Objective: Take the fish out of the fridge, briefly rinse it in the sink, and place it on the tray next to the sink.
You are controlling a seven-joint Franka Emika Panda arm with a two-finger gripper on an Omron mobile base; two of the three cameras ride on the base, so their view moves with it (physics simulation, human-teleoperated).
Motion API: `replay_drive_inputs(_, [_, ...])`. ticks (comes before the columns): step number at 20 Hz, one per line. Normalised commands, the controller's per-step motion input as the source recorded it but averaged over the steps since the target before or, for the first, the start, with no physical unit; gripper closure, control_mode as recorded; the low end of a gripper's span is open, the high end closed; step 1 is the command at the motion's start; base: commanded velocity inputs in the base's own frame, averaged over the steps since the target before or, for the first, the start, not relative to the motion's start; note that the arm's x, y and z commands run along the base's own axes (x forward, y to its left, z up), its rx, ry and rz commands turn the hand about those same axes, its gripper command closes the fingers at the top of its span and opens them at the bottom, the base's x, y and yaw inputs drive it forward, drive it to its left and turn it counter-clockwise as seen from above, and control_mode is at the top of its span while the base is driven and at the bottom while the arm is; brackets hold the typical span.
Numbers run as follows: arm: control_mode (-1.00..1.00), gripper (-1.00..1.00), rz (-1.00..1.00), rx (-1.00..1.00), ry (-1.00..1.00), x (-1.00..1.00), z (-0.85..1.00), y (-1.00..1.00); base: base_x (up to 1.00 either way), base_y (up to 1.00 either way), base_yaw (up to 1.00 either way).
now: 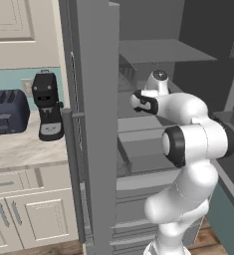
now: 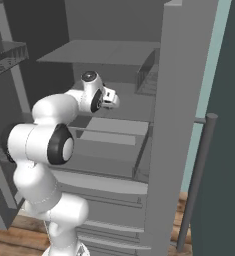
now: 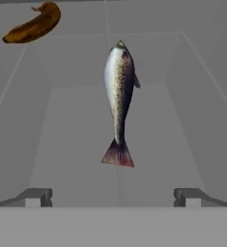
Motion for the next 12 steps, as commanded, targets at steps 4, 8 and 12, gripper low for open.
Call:
replay_drive_inputs(4, [-1.0, -1.0, 0.02, 0.0, 0.0, 0.26, -0.12, -0.04, 0.0, 0.0, 0.0])
replay_drive_inputs(8, [-1.0, -1.0, 0.01, 0.0, 0.0, 0.38, -0.11, 0.0, 0.0, 0.0, 0.0])
replay_drive_inputs(12, [-1.0, -1.0, 0.01, -0.01, 0.0, 0.32, -0.13, -0.03, 0.0, 0.0, 0.0])
